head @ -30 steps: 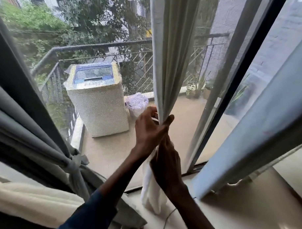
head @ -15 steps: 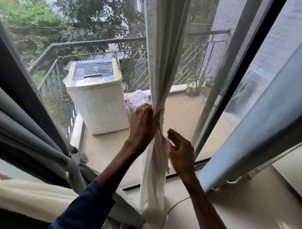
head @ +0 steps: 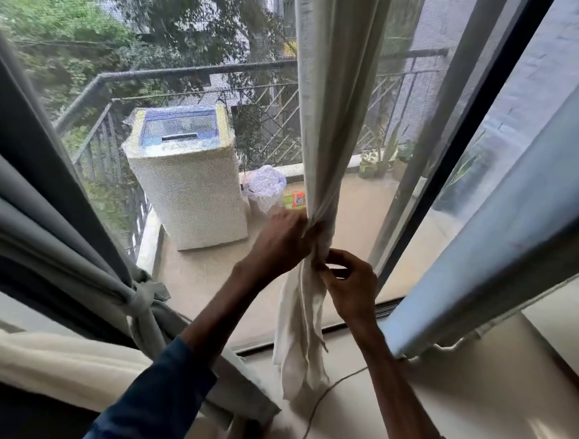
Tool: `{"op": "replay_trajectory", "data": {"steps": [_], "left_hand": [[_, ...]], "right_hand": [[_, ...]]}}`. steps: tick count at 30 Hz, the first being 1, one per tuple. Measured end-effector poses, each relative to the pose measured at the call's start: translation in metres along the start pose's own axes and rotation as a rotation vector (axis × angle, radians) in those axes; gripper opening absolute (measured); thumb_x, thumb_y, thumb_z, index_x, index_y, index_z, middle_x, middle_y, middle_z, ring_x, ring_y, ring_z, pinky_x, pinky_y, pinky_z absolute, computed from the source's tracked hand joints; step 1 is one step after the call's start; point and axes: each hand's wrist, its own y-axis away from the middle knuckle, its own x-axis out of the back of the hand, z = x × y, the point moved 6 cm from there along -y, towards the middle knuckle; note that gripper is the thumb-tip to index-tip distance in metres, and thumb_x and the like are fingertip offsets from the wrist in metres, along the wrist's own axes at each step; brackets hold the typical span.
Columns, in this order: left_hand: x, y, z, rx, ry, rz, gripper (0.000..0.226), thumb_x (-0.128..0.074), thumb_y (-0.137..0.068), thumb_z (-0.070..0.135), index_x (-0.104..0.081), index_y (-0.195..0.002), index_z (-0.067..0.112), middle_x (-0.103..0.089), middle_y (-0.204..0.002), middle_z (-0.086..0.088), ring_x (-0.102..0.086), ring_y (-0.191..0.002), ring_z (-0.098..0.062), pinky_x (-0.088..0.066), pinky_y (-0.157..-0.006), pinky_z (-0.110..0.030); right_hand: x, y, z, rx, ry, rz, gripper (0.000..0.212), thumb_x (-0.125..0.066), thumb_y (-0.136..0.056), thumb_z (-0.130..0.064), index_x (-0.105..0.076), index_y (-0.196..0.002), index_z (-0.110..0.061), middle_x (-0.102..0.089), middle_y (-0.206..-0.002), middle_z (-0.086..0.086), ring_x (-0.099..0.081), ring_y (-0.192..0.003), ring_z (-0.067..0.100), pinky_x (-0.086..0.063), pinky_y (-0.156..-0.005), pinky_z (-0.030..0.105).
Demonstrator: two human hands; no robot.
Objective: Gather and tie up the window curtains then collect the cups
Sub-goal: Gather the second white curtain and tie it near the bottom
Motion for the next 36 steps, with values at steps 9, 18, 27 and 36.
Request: {"op": "replay_trajectory", "data": {"steps": [9, 18, 27, 36], "left_hand": [[-0.029, 0.005, -0.01, 0.158, -0.143, -0.071, 0.03, -0.053, -0.097, 0.032, -0.046, -0.079, 0.009, -0.054, -0.075, -0.014, -0.051, -0.067, -0.036, -0.037, -0.059, -0.038], [-0.025, 0.008, -0.025, 0.19, -0.06, -0.076, 0.033, -0.062, -0.09, 0.015, -0.036, -0.07, 0.014, -0.033, -0.057, 0.001, -0.042, -0.058, -0.034, -0.026, -0.055, -0.033], [-0.019, 0.009, -0.041, 0.206, -0.017, -0.067, 0.05, -0.061, -0.093, 0.023, -0.025, -0.06, 0.018, -0.031, -0.053, 0.001, -0.031, -0.057, -0.028, -0.022, -0.056, -0.035], [-0.018, 0.015, -0.039, 0.181, 0.003, -0.062, 0.045, -0.061, -0.094, 0.022, -0.03, -0.062, 0.019, -0.027, -0.052, 0.008, -0.032, -0.055, -0.028, -0.025, -0.055, -0.034]], "right_hand": [[-0.007, 0.01, 0.02, -0.133, 0.116, 0.029, 0.028, -0.085, -0.071, -0.027, -0.075, -0.097, -0.021, -0.076, -0.083, -0.012, -0.071, -0.073, -0.001, -0.055, -0.068, 0.018], [-0.017, 0.026, 0.05, -0.621, -0.402, -0.215, 0.008, -0.076, -0.085, -0.014, -0.076, -0.086, -0.006, -0.076, -0.083, 0.012, -0.072, -0.087, 0.028, -0.056, -0.094, 0.045], [-0.012, 0.018, 0.034, -0.856, -1.249, -0.346, 0.027, -0.035, -0.097, -0.007, -0.061, -0.091, -0.002, -0.043, -0.054, -0.003, -0.04, -0.043, 0.008, -0.044, -0.046, 0.022], [0.017, 0.004, 0.032, -0.145, 0.04, -0.19, 0.049, -0.088, -0.073, -0.042, -0.065, -0.115, -0.039, -0.064, -0.069, -0.007, -0.056, -0.056, 0.007, -0.044, -0.05, 0.021]]}}
